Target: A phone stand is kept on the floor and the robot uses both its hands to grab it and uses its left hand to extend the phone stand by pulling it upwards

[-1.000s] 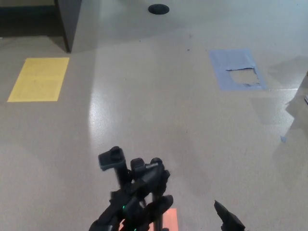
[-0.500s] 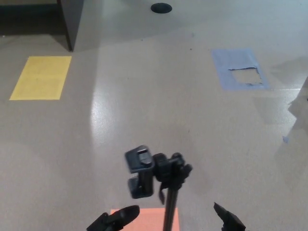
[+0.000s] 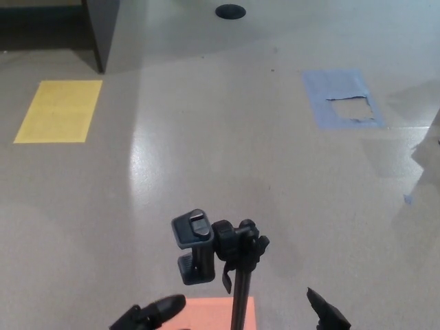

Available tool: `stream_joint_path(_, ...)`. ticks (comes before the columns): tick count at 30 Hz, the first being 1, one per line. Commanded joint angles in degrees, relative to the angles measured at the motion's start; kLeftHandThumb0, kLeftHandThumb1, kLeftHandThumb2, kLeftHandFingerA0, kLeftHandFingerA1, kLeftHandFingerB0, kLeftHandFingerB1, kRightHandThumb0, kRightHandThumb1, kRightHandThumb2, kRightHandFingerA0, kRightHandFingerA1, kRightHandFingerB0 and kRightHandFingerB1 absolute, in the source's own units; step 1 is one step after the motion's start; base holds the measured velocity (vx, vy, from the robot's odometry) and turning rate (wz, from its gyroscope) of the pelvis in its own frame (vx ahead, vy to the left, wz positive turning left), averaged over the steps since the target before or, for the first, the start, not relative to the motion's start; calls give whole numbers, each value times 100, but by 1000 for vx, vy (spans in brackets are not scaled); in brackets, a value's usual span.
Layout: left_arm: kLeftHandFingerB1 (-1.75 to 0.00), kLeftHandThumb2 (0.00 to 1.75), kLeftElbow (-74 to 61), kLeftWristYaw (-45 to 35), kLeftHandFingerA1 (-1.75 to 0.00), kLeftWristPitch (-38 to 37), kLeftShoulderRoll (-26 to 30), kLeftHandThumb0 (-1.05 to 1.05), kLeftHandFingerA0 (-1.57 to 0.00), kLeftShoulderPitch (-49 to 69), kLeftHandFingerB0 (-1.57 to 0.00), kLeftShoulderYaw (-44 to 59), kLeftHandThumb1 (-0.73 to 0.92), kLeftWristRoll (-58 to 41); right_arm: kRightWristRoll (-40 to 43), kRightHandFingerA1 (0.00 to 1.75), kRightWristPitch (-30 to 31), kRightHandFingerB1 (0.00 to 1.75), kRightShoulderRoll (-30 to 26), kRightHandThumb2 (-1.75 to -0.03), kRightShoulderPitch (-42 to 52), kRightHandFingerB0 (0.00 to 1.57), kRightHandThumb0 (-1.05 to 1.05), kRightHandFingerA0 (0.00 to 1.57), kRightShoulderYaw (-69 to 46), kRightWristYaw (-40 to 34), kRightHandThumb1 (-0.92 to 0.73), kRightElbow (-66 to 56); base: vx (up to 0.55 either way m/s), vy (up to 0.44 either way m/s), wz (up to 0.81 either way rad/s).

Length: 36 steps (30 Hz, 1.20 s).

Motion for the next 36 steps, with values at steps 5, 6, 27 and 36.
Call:
stream_joint_path(5,-52,85,532,316,-67,463,70,-82,-31,-751,-30,496,47,190,1,14,12,1,-23,-64,26,0,-105,0,-2,-62,-68,58,0,0,0)
stream_joint_path(6,-51,87,647,362,-69,480,124,-82,-31,-838,-26,565,47,294,7,17,45,2,-1,-62,86,0,-105,0,15,-41,-67,18,0,0,0)
stream_joint_path(27,-60,83,1283,151,-75,887,54,-89,-33,-1235,-35,675,43,87,68,22,-91,5,35,-62,97,0,-105,0,3,-91,-65,138,0,0,0)
stream_joint_path(36,-51,86,393,-136,-77,1375,52,-86,-30,-951,-29,416,46,-240,75,25,-55,6,55,-63,122,0,-105,0,-1,-103,-67,124,0,0,0)
